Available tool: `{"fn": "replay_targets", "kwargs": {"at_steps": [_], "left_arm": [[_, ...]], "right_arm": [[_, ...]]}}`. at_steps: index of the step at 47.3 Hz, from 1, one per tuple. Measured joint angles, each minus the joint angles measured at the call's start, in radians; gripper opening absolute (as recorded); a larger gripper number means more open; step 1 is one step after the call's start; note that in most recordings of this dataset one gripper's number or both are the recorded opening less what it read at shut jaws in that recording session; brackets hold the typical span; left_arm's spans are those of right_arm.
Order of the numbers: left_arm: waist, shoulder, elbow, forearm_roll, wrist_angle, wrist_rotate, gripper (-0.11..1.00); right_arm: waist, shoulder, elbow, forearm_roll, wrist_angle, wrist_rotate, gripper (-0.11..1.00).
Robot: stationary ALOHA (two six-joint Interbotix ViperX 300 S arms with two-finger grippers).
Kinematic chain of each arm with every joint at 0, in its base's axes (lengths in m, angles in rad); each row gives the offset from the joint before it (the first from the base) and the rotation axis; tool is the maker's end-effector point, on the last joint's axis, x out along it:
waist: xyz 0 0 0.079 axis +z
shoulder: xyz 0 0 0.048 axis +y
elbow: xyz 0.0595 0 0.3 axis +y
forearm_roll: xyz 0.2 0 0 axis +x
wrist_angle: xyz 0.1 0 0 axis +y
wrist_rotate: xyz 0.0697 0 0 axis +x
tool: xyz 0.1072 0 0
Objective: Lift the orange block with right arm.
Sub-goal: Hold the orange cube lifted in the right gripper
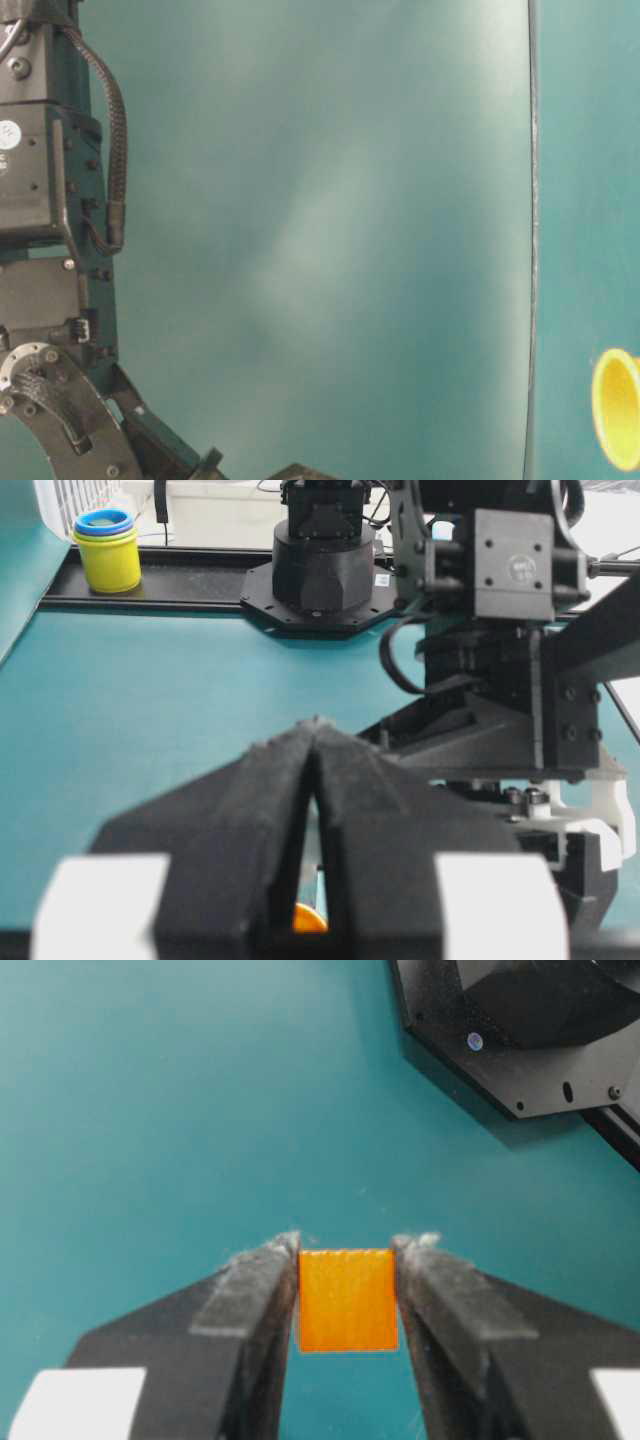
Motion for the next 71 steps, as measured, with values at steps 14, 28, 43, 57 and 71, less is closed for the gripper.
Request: {"fn": "replay_targets", "kwargs": {"at_steps": [14, 28, 43, 57, 71], "left_arm": [[0.000, 0.000, 0.000, 0.000, 0.000, 0.000, 0.00], [0.000, 0.000, 0.000, 0.000, 0.000, 0.000, 0.00], [0.002, -0.002, 0.000, 0.000, 0.000, 0.000, 0.00], [0.000, -0.002, 0.000, 0.000, 0.000, 0.000, 0.00], [0.000, 0.000, 0.000, 0.000, 0.000, 0.000, 0.00]], "right_arm": [[0.000, 0.000, 0.000, 0.000, 0.000, 0.000, 0.40], [0.002, 0.000, 0.000, 0.000, 0.000, 0.000, 0.40], [0.002, 0.000, 0.000, 0.000, 0.000, 0.000, 0.40], [0.002, -0.002, 0.000, 0.005, 0.020, 0.002, 0.40], [0.002, -0.002, 0.000, 0.041, 0.032, 0.002, 0.40]]}}
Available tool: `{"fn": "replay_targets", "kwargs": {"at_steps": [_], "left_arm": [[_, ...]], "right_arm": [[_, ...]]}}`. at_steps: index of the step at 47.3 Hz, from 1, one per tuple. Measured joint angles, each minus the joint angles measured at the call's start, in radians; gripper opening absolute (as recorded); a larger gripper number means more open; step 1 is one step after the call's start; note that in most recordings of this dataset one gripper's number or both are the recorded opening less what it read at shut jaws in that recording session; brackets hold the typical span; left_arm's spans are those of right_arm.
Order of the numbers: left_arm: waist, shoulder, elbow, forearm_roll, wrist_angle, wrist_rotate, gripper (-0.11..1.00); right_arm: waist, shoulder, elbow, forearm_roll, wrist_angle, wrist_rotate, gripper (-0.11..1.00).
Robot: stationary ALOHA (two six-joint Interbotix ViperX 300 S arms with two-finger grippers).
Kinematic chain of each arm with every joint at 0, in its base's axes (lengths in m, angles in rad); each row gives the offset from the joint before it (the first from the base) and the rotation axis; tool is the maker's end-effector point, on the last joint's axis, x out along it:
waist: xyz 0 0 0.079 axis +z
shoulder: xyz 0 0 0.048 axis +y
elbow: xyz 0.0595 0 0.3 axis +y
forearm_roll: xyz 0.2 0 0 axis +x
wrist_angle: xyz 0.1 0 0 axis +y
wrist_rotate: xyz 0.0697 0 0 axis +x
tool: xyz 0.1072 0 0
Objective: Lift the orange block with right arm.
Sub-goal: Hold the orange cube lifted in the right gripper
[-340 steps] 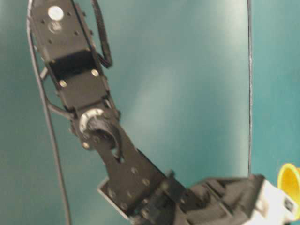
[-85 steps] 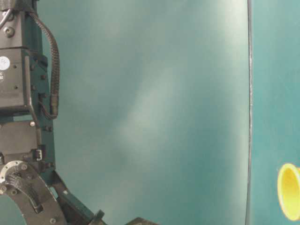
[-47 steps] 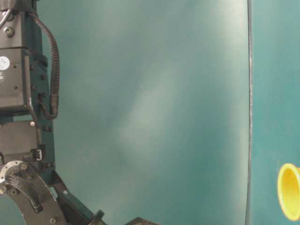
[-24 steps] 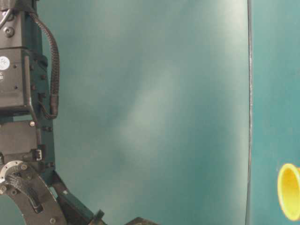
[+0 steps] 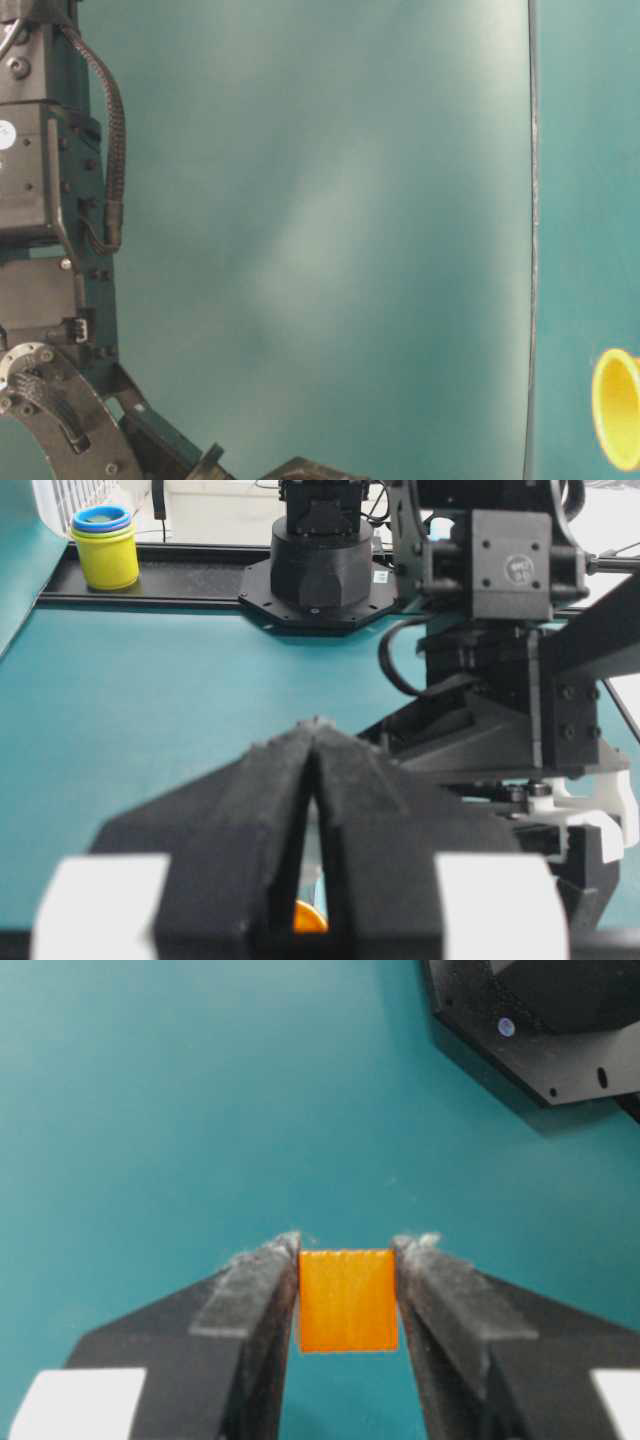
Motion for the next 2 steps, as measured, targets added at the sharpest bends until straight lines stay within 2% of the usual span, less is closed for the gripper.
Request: {"fn": "replay_targets", "kwargs": {"at_steps": [2], "left_arm": [[0.000, -0.002, 0.000, 0.000, 0.000, 0.000, 0.00]], "right_arm": [[-0.002, 0.000, 0.000, 0.005, 0.000, 0.002, 0.40]]}}
